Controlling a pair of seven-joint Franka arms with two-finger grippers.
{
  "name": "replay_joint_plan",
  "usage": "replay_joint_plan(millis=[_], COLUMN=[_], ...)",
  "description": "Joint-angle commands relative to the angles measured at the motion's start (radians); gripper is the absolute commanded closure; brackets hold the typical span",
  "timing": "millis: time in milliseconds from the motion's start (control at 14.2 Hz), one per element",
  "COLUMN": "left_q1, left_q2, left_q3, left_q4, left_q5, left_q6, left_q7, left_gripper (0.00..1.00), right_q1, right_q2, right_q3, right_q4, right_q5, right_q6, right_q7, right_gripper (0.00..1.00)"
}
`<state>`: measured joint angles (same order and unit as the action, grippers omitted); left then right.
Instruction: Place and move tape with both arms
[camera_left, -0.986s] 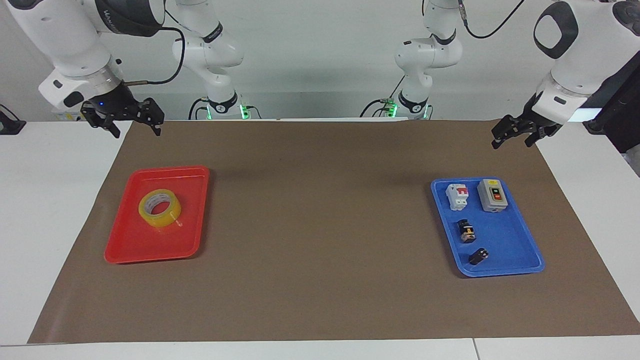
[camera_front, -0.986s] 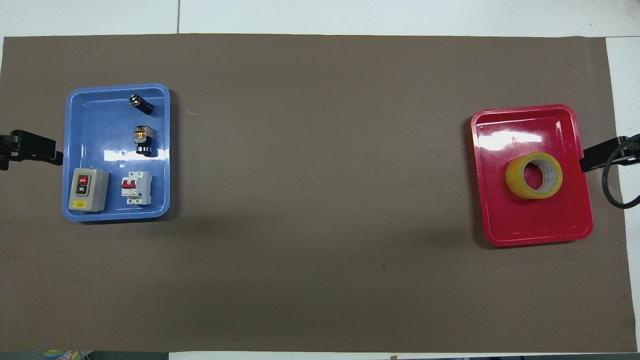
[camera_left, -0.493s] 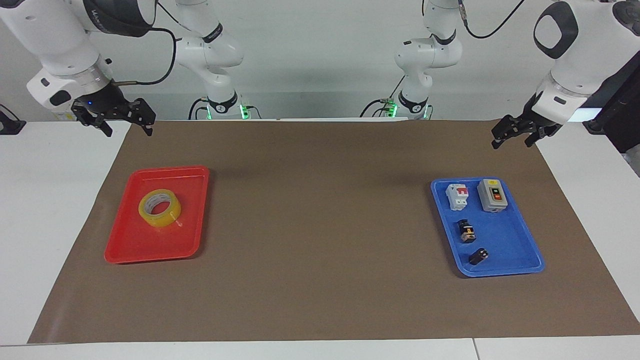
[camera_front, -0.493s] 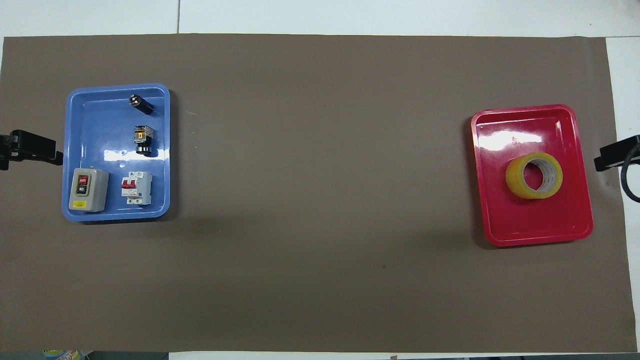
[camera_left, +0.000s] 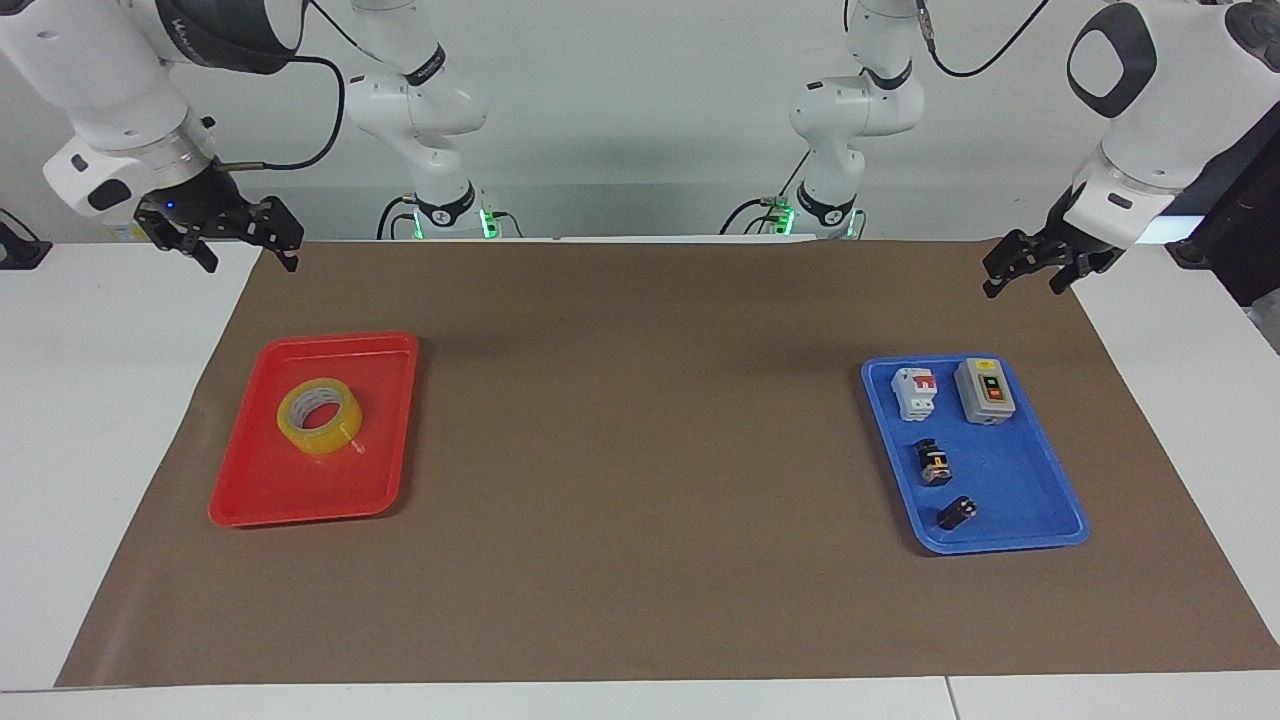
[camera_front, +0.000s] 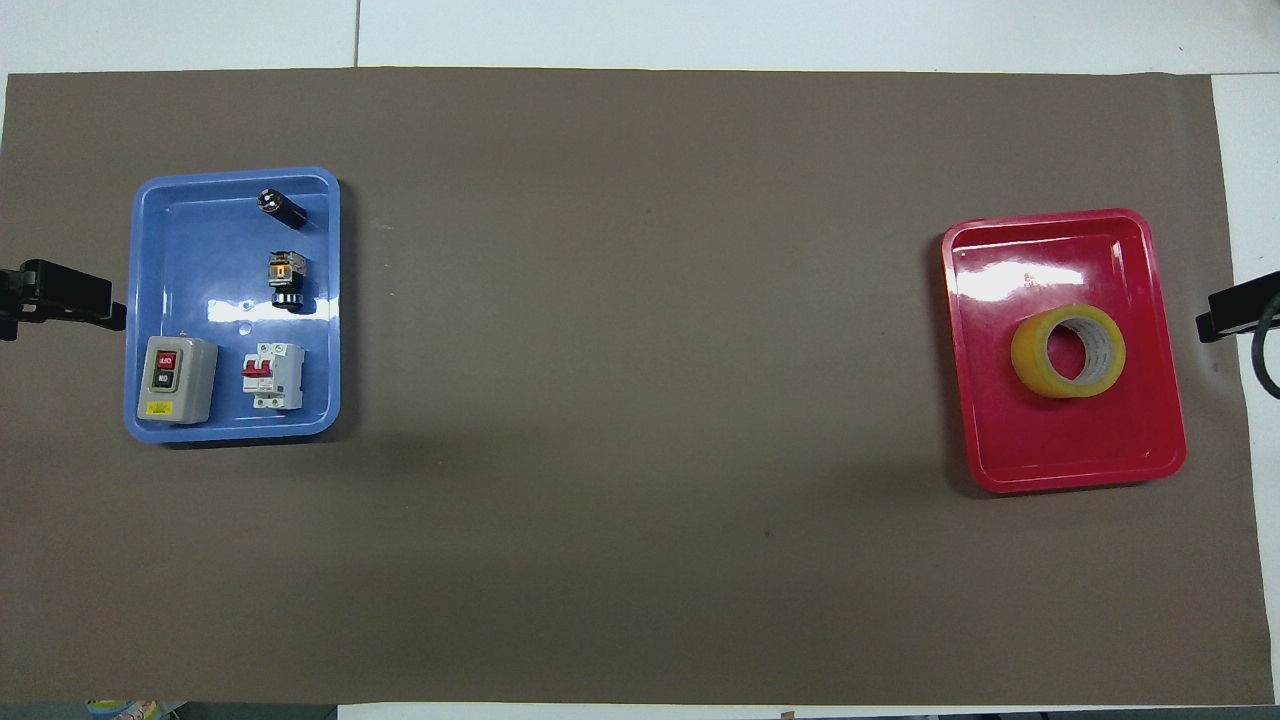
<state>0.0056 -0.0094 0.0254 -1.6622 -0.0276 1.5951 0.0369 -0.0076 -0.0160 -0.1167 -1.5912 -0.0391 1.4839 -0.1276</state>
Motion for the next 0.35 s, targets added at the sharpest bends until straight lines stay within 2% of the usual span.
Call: replay_joint_plan(millis=[0,282], left_q1=[0.004,0.004], left_q2=[-0.009,-0.009], left_q3=[0.002,0.001], left_q4=[-0.007,-0.007], left_q5=[-0.023,-0.023], left_q6=[-0.007,-0.007], left_q7=[0.014,0.014], left_gripper=[0.0,0.0], right_q1=[-0.006,-0.003], right_q2=[0.008,0.008], right_q3=[0.002,0.003], right_q4=[0.016,0.016], right_q5=[0.008,0.005], right_q6=[0.001,0.001], right_q7=[0.011,0.011], right_gripper=[0.0,0.0])
